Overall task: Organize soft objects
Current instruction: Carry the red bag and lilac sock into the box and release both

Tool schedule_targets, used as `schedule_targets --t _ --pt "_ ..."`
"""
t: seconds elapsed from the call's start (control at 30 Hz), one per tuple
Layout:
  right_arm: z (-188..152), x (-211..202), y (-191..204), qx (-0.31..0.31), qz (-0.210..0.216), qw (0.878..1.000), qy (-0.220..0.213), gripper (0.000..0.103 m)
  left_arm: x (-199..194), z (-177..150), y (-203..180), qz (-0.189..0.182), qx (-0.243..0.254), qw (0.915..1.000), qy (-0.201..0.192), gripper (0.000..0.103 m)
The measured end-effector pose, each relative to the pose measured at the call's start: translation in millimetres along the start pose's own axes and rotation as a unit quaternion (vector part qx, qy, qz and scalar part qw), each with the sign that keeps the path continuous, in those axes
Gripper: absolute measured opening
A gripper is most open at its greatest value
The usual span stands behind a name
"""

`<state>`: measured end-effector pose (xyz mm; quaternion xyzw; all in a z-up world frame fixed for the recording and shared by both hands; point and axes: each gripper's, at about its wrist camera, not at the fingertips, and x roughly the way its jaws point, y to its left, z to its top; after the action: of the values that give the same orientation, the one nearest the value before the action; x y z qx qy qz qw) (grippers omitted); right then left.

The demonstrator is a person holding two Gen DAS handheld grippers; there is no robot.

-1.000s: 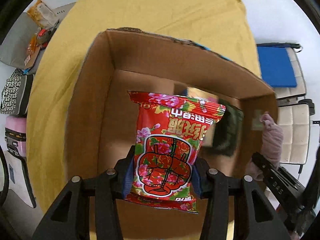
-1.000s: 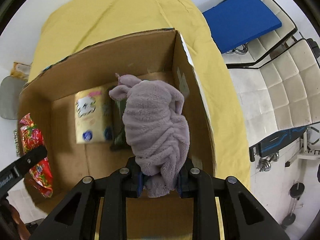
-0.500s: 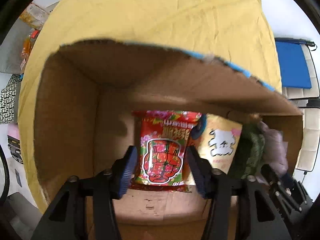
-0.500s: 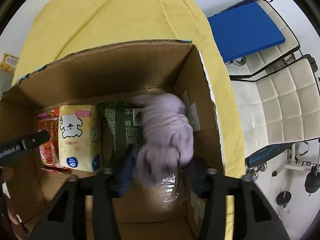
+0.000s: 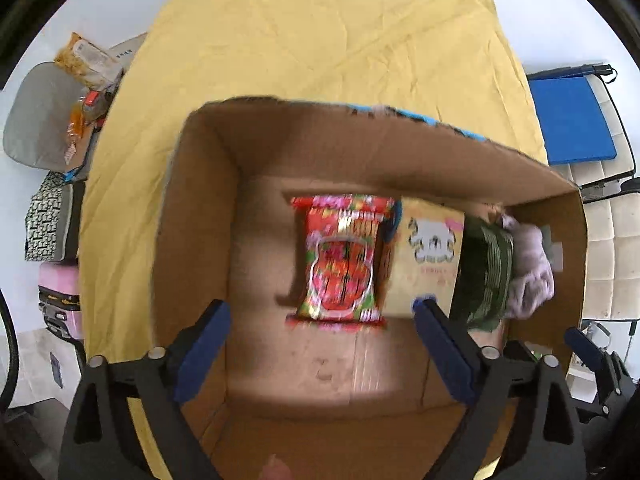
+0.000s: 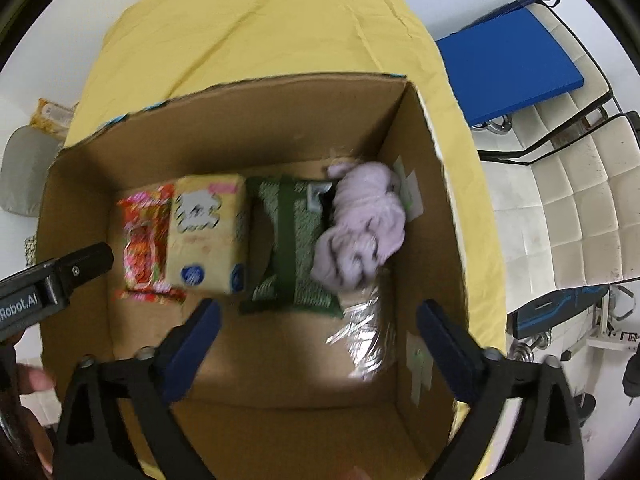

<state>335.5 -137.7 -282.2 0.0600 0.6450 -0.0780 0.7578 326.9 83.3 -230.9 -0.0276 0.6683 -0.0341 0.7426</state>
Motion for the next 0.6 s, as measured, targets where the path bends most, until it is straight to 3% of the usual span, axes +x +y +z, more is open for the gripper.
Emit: schedule_targets --t 0.23,0.6 --pt "-36.0 -27.7 3.4 -0.005 0.013 1.000 -0.009 0.103 -40.5 -48.1 5.3 0.006 -0.003 0.9990 -0.044 0.097" --pt "-95.2 -85.2 -2.6 -0.008 0.025 0.999 -0.041 0.103 -98.1 -115.9 -1.0 0.009 0.011 0.9965 -0.082 0.097"
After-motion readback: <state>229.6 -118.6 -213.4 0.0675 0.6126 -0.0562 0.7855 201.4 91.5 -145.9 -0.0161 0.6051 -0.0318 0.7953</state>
